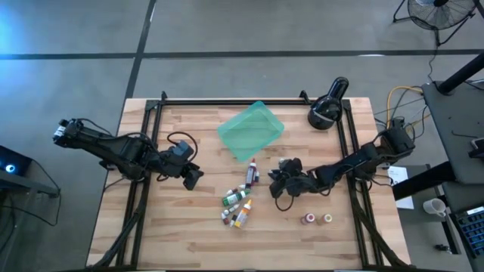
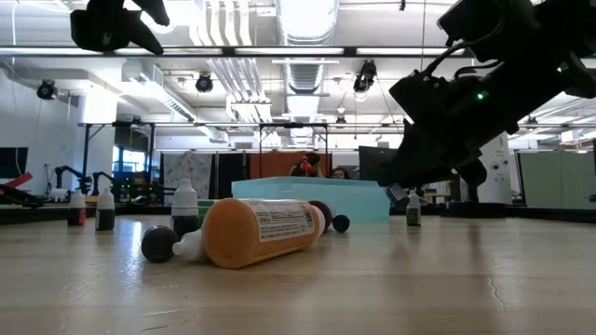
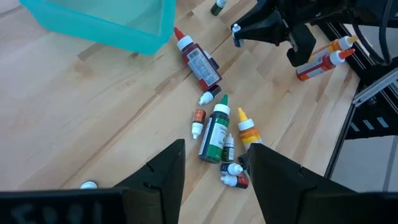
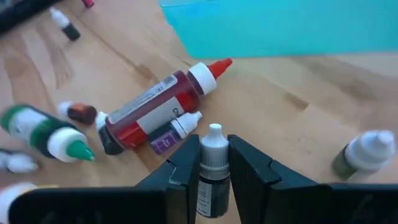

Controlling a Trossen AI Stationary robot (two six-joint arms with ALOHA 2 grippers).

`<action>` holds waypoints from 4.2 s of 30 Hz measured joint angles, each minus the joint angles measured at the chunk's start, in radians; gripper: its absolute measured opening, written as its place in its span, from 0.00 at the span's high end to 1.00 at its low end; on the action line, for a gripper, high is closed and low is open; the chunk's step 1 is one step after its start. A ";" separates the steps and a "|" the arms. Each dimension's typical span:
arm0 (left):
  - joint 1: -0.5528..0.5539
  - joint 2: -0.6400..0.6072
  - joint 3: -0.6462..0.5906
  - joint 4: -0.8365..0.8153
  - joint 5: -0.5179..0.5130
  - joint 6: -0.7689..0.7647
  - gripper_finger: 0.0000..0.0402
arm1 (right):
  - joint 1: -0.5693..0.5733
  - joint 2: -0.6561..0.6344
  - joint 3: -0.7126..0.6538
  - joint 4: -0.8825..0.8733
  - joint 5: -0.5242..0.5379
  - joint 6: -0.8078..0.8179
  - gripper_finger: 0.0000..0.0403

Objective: Pick & Place food coloring
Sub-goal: Adjust the blue small food coloring bottle

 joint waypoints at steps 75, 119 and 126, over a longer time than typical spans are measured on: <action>0.000 0.000 -0.020 0.029 -0.009 0.029 0.63 | -0.018 -0.010 0.306 -0.707 -0.389 0.023 0.78; 0.001 0.001 -0.131 0.052 -0.071 0.116 0.63 | -0.036 0.058 0.195 -0.517 -0.235 -0.077 0.60; 0.001 0.001 -0.140 0.056 -0.071 0.117 0.63 | -0.052 0.058 0.195 -0.516 -0.257 -0.078 0.62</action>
